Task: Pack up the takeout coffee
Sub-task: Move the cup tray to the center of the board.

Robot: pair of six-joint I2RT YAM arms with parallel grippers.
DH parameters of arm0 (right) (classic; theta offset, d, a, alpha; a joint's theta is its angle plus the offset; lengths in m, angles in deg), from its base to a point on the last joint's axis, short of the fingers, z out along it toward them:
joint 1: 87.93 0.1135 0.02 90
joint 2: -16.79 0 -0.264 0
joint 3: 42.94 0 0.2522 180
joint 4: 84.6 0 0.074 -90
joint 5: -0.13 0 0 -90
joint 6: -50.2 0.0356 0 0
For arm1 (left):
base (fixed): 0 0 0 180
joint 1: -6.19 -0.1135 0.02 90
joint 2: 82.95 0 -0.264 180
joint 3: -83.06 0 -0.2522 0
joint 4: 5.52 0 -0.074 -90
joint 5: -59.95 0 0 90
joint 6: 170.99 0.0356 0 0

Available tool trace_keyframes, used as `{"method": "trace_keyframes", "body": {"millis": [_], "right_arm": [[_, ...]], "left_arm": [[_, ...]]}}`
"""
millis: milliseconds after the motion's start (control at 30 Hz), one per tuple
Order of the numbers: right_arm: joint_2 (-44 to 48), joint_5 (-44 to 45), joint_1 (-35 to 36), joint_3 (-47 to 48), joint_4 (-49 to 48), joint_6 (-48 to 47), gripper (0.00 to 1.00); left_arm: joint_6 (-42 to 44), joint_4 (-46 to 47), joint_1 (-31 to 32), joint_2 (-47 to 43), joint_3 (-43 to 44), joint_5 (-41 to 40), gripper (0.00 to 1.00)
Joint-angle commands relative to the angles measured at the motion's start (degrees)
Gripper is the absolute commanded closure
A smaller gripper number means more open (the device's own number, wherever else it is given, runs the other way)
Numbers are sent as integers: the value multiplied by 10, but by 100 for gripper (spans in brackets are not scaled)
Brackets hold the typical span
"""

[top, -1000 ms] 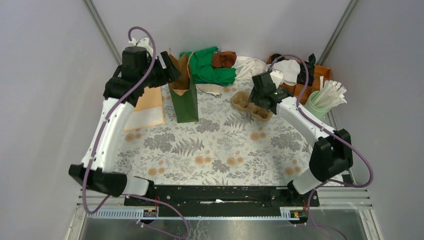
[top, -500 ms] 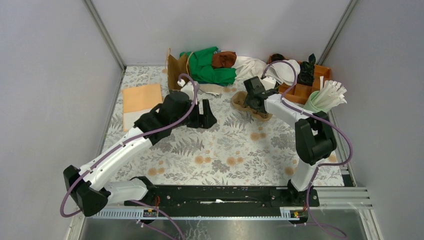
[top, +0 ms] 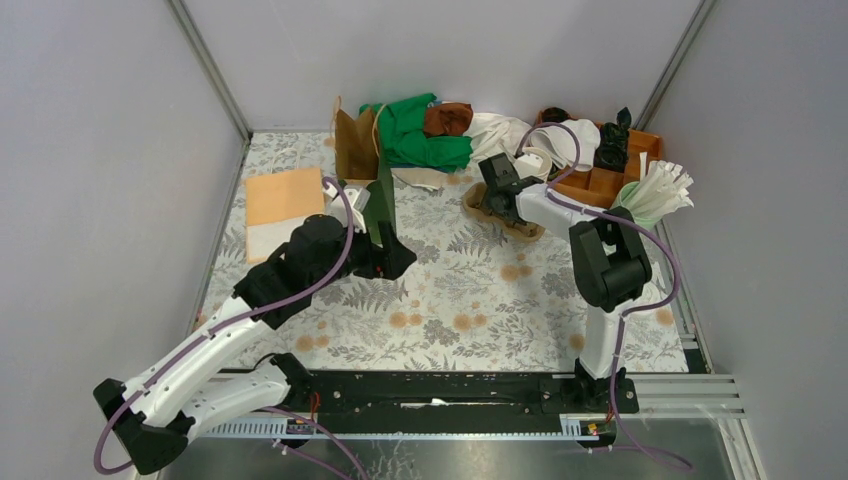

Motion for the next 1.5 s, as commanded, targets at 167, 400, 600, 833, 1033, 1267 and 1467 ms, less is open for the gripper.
{"method": "trace_keyframes", "body": {"millis": [167,400,600,833,1033,1267,1467], "right_arm": [[-33,29,-3,50,-7,10,28],[9,15,-3,23,14,2,49],[87,-46,-3,-56,28,-32,53],[198,-225,-3,-179,4,-126,52],[291,-403,5,-309,-92,-174,45],[353,-296,84,-333,-66,-217,31],[365,-211,133,-291,-13,-239,32]], "left_arm": [[-4,0,1,-30,-22,-26,12],[-11,28,1,-36,-66,-13,12],[-27,87,1,-36,-117,17,12],[-50,193,2,-14,-180,52,13],[-83,327,4,36,-240,88,33],[-155,440,3,123,-276,100,45],[-190,532,-3,167,-302,110,50]]}}
